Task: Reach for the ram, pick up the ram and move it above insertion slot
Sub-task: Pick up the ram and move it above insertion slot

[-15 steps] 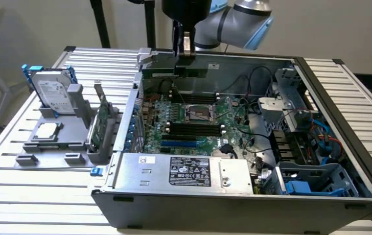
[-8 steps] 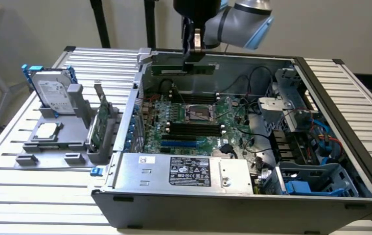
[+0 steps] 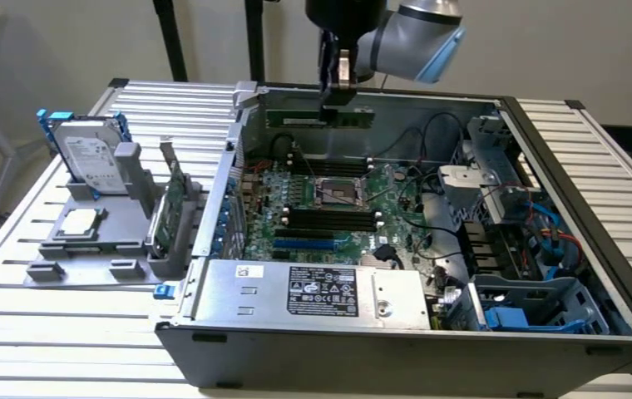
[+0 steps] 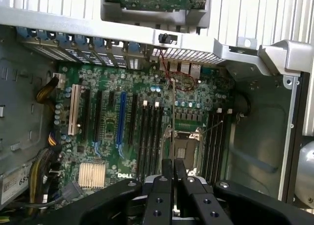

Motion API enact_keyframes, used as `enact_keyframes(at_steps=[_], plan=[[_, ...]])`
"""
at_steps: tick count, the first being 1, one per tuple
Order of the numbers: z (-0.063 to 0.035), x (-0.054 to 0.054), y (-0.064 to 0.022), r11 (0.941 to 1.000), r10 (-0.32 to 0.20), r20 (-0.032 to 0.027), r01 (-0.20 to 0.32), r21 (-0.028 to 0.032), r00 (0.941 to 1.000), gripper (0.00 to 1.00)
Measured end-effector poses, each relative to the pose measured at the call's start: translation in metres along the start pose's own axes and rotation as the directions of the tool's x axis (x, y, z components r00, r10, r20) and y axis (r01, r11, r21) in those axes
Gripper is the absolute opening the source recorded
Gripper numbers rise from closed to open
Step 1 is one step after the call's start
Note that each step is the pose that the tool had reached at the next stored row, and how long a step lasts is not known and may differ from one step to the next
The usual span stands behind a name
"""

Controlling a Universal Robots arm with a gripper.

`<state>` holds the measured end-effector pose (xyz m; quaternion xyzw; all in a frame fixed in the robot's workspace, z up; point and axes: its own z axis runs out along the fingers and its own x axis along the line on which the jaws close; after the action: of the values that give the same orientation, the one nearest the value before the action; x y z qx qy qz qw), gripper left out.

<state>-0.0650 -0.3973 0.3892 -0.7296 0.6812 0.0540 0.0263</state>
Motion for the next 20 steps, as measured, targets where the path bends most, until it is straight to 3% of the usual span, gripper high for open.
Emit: enact_keyframes(at_steps=[4,8,20], plan=[[0.0006,0.0001,-0.0010,0.9994,0.035,-0.0093,-0.035,0.0035,0.9994,0.13],[0.0023,0.0002,-0.0012,0.9976,0.069,-0.0196,-0.069,0.0107,0.9974,0.13],[0.0085,-0.0097,-0.0035,0.9935,0.106,-0.0405,-0.104,0.0454,0.9936,0.13]])
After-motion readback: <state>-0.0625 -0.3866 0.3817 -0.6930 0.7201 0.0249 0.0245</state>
